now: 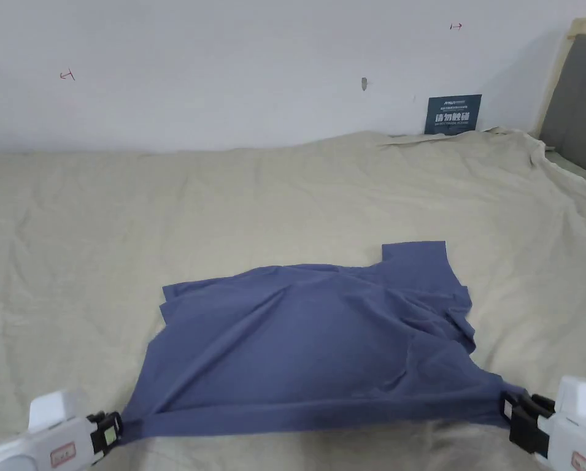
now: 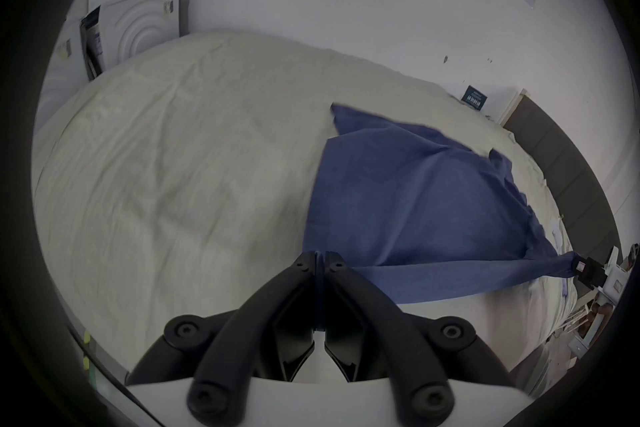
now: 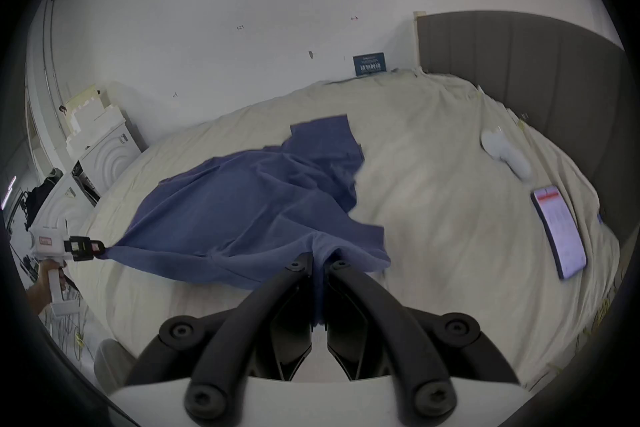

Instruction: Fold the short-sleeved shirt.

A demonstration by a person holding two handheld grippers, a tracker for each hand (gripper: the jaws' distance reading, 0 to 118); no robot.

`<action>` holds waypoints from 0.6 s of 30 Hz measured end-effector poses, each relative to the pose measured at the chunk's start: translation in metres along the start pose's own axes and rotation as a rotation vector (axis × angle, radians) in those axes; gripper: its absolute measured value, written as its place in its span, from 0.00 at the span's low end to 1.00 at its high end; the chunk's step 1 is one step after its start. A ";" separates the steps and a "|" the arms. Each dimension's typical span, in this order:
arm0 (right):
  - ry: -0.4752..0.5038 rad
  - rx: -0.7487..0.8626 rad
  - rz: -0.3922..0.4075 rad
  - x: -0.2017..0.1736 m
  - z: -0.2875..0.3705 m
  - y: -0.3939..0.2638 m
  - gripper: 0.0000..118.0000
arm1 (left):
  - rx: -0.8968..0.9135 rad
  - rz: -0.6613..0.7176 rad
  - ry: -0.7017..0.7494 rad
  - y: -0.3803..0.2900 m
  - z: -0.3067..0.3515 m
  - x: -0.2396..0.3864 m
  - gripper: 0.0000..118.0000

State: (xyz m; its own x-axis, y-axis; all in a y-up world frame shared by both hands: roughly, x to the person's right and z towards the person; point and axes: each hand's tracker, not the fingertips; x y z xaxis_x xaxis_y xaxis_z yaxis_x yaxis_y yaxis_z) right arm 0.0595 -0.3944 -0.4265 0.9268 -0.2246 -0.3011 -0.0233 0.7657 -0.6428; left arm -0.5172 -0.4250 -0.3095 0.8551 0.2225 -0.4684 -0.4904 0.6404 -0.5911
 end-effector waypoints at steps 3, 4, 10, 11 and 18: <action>-0.003 -0.013 -0.016 0.013 0.014 -0.023 0.02 | -0.028 -0.005 0.013 -0.024 0.011 -0.006 0.00; -0.004 -0.018 -0.017 0.014 0.020 -0.029 0.02 | -0.033 -0.007 0.015 -0.031 0.015 -0.008 0.00; -0.008 -0.032 -0.013 0.016 0.048 -0.055 0.02 | -0.041 0.005 0.014 -0.055 0.038 -0.012 0.00; -0.008 -0.032 -0.013 0.016 0.052 -0.058 0.02 | -0.041 -0.002 0.015 -0.058 0.042 -0.012 0.00; -0.009 -0.051 -0.009 0.025 0.062 -0.076 0.02 | -0.042 -0.023 0.018 -0.073 0.056 -0.020 0.00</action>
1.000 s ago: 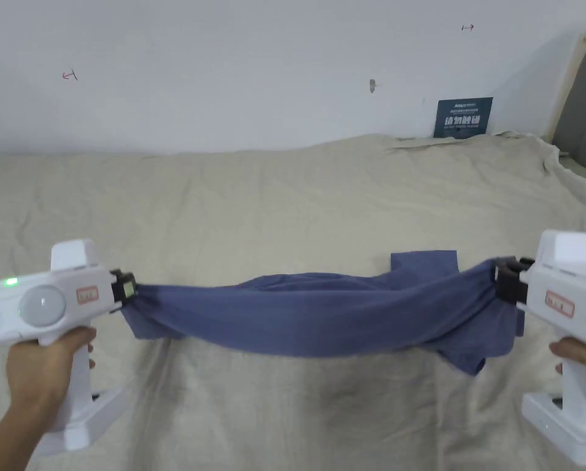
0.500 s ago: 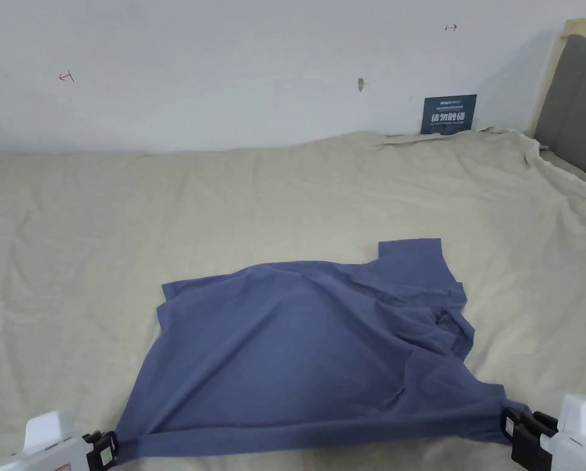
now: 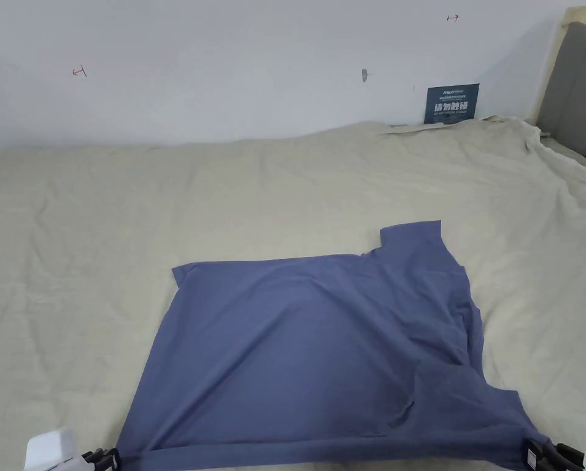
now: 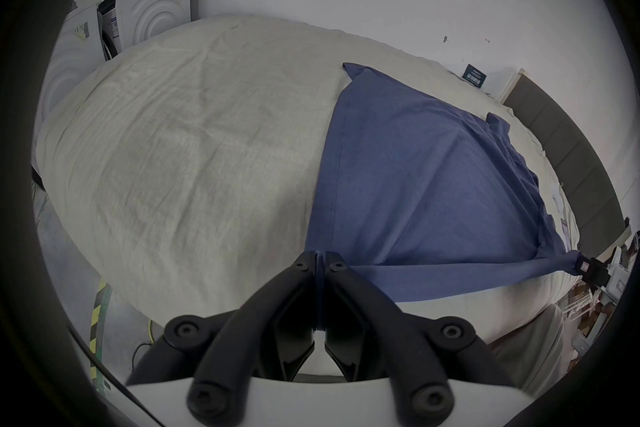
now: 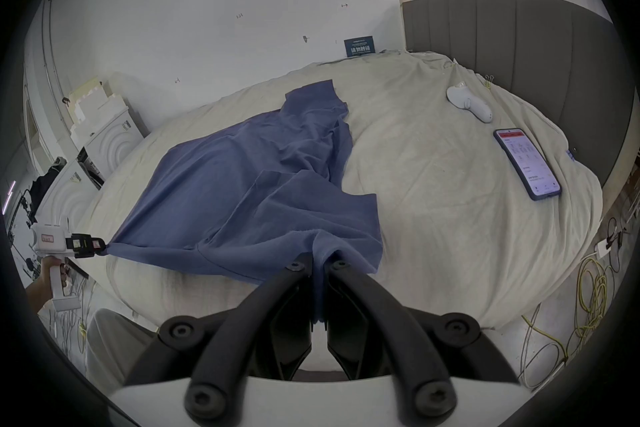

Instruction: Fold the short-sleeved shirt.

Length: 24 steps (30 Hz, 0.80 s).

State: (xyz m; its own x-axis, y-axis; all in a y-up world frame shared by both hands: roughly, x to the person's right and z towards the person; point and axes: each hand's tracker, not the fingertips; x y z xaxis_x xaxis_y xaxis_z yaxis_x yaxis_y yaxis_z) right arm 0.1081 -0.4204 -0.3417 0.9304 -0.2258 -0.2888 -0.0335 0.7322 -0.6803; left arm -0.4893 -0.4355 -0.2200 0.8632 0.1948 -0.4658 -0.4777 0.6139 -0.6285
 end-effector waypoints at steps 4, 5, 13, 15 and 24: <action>-0.014 -0.017 -0.022 0.008 -0.009 -0.011 0.02 | -0.018 0.008 0.010 -0.007 -0.006 -0.001 0.00; -0.021 -0.028 -0.021 0.009 -0.013 -0.013 0.02 | -0.025 0.008 0.014 -0.009 -0.009 -0.001 0.00; -0.096 -0.132 -0.044 0.006 -0.044 -0.023 0.04 | -0.065 -0.033 0.064 -0.022 -0.025 0.012 0.11; -0.115 -0.143 -0.035 0.002 -0.045 -0.022 0.14 | -0.058 -0.050 0.089 -0.021 -0.020 0.017 0.29; -0.102 0.000 0.048 -0.035 0.003 0.025 0.75 | 0.110 -0.083 0.076 0.010 0.006 0.034 0.98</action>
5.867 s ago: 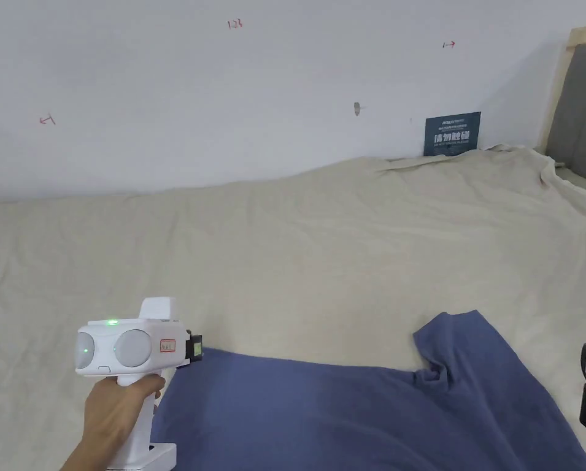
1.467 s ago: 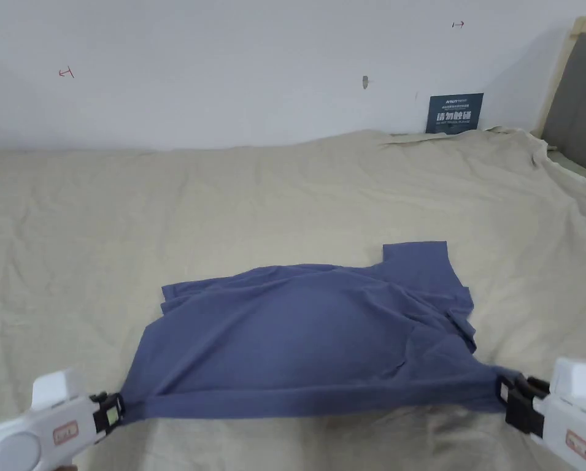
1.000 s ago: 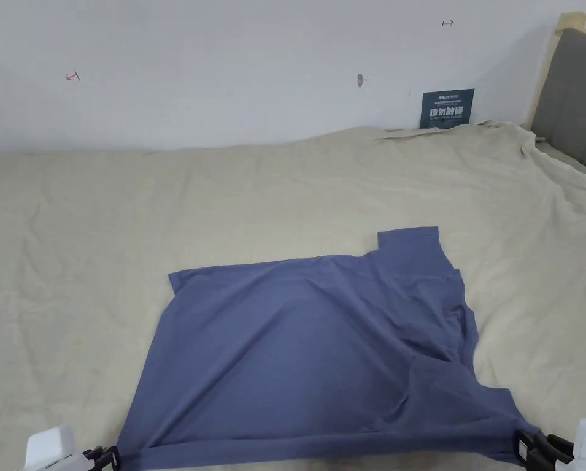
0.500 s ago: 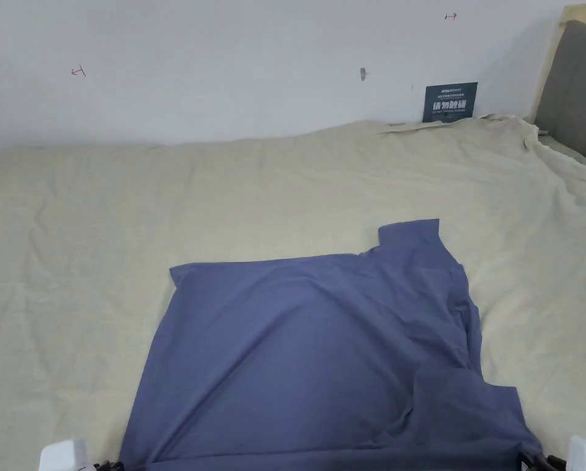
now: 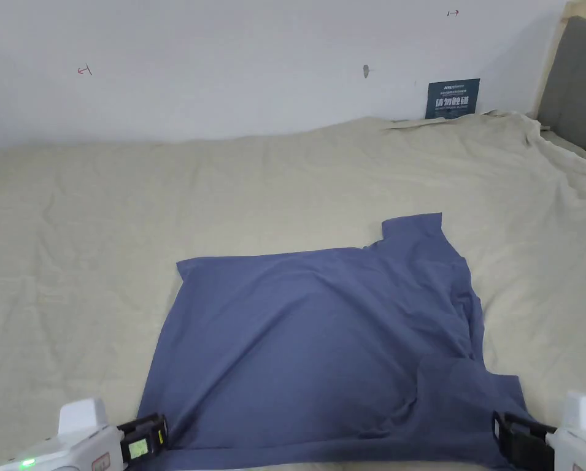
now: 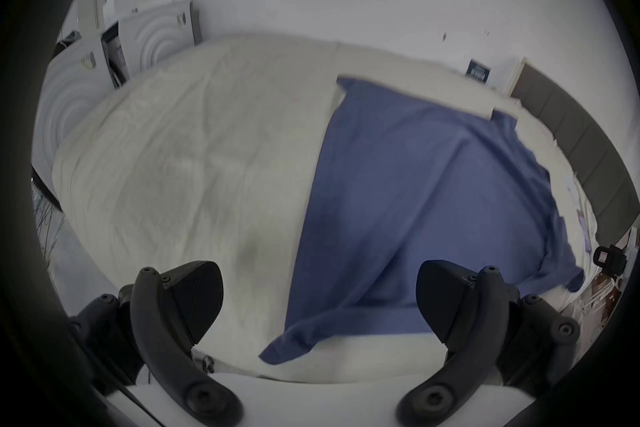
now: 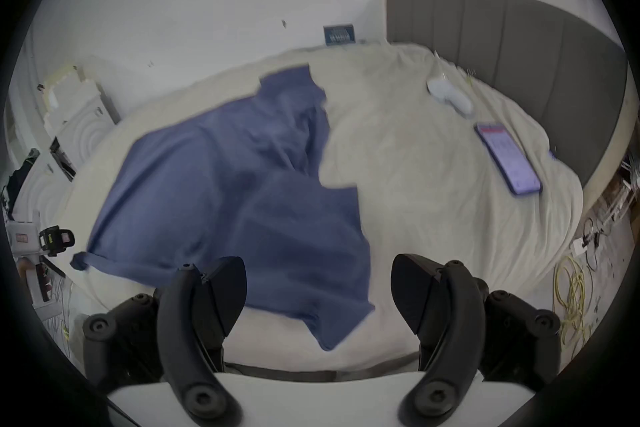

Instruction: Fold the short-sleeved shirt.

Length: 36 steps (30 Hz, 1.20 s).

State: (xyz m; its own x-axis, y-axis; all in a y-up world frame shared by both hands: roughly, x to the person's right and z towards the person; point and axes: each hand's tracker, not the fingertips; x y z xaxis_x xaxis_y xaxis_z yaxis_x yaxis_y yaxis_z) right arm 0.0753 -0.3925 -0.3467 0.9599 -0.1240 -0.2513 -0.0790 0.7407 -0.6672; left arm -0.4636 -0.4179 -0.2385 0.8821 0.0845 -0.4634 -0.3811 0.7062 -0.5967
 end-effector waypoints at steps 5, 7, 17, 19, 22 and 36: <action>0.021 0.189 0.030 -0.026 0.041 0.044 0.75 | 0.159 -0.034 -0.015 0.040 0.036 0.020 0.98; 0.035 0.247 0.038 -0.036 0.055 0.058 0.75 | 0.231 -0.068 -0.005 0.052 0.051 0.032 0.98; -0.018 0.432 0.115 -0.055 0.071 0.082 0.38 | 0.460 -0.147 -0.026 0.060 0.080 0.065 0.55; -0.016 0.444 0.119 -0.056 0.072 0.082 0.03 | 0.464 -0.142 -0.052 0.059 0.081 0.067 0.18; -0.010 0.471 0.130 -0.056 0.073 0.081 0.00 | 0.450 -0.119 -0.100 0.057 0.083 0.064 0.00; -0.005 0.470 0.118 -0.063 0.079 0.073 0.00 | 0.114 -0.044 -0.083 0.047 0.061 0.021 0.00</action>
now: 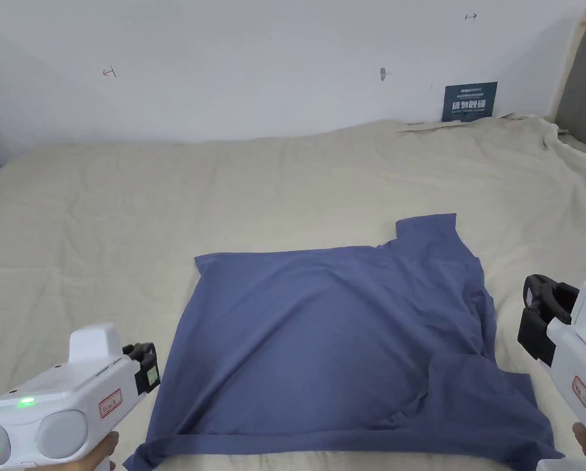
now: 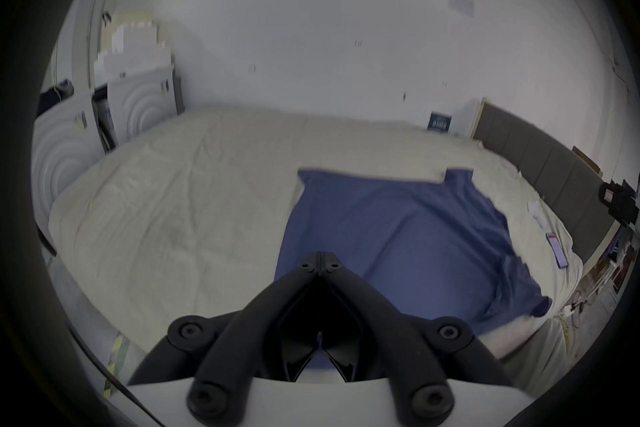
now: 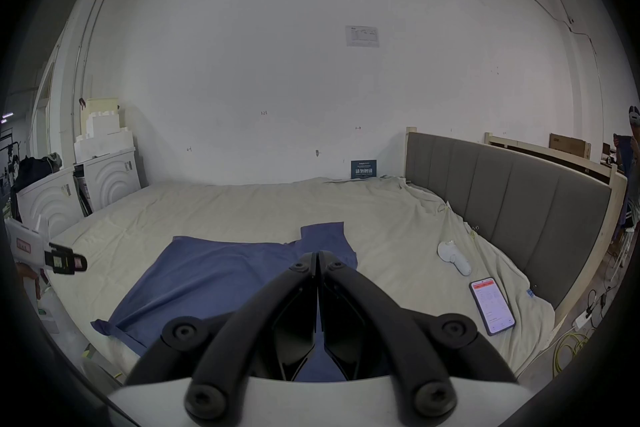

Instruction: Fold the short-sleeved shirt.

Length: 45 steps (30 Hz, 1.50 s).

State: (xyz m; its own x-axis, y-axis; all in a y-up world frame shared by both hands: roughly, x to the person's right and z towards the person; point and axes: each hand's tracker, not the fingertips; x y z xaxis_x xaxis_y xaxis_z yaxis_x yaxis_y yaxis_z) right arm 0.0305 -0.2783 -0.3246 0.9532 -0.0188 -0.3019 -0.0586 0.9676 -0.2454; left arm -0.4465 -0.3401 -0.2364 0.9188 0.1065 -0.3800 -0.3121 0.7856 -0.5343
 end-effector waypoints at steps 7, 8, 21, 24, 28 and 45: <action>-0.014 -0.043 -0.015 0.008 -0.005 -0.012 0.00 | -0.220 0.074 0.025 -0.048 -0.031 -0.032 0.77; -0.016 -0.051 -0.018 0.008 -0.005 -0.014 0.00 | -0.246 0.063 0.041 -0.055 -0.034 -0.033 0.83; -0.040 -0.161 -0.048 0.017 -0.010 -0.043 0.00 | -0.337 -0.016 0.093 -0.091 -0.065 -0.019 0.53; -0.046 -0.231 -0.079 0.027 -0.014 -0.058 0.01 | -0.353 -0.021 0.069 -0.091 -0.067 -0.008 0.13; -0.036 -0.396 -0.103 0.042 -0.025 -0.091 0.48 | -0.335 -0.046 0.064 -0.086 -0.065 -0.005 0.01; -0.032 -0.586 -0.075 0.043 -0.050 -0.166 0.03 | -0.298 0.017 0.029 -0.074 -0.067 -0.023 0.00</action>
State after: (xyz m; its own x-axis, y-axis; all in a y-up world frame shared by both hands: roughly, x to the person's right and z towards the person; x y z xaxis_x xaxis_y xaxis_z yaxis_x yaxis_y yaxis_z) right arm 0.0667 -0.4521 -0.3432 0.9690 -0.0657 -0.2382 -0.1359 0.6637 -0.7356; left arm -0.4607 -0.4418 -0.2384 0.9069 0.0971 -0.4100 -0.3883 0.5701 -0.7240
